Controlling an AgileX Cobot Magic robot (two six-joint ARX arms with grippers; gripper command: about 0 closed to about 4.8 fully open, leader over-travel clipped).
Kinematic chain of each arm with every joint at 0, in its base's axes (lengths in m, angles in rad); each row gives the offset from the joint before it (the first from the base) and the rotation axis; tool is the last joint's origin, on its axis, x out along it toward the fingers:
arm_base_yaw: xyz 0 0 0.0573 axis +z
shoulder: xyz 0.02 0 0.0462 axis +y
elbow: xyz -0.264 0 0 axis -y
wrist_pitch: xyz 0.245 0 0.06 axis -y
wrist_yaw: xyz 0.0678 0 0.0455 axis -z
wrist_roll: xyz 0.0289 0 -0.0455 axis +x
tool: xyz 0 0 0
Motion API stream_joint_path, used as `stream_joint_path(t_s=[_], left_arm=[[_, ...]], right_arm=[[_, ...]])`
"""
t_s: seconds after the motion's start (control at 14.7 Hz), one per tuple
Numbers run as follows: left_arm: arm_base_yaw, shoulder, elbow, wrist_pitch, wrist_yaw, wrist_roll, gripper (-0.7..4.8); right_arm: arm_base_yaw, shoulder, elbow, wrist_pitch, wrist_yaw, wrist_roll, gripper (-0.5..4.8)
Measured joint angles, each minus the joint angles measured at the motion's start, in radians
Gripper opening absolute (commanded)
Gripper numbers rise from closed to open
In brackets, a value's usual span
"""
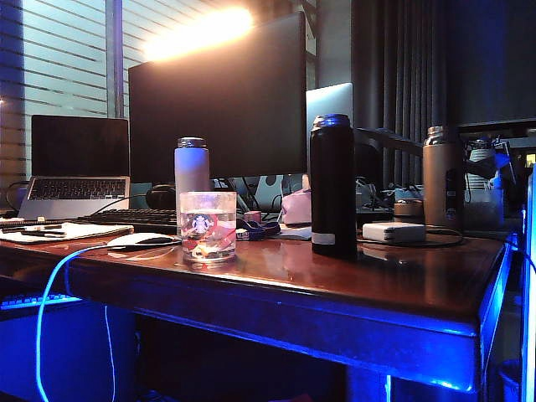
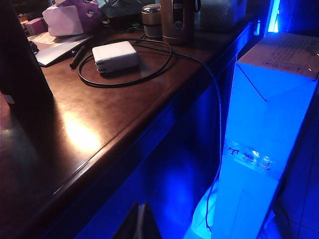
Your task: Pick up the black thermos, pour a little water from inside into the glass cup, then place the black thermos back on the table.
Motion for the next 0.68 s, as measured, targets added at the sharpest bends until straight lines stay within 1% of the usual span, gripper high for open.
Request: stream_joint_path(t_s=[0.48,0.54,0.61,0.68], left_arm=[[0.0,0.0,0.0,0.0,0.0,0.0,-0.03],[0.0,0.0,0.0,0.002,0.0,-0.015,-0.02],[0.0,0.0,-0.002,0.022,0.0,-0.082,0.03],[0.0,0.0,-0.003,0.06,0.0,-0.155,0.5]], right_arm=[[0.0,0.0,0.0,0.0,0.0,0.0,-0.01],[0.0,0.0,0.0,0.0,0.002,0.0,-0.01],[0.0,0.0,0.0,0.007,0.003,0.008,-0.01],[0.0,0.0,0.0,0.028,0.001,0.047,-0.01]])
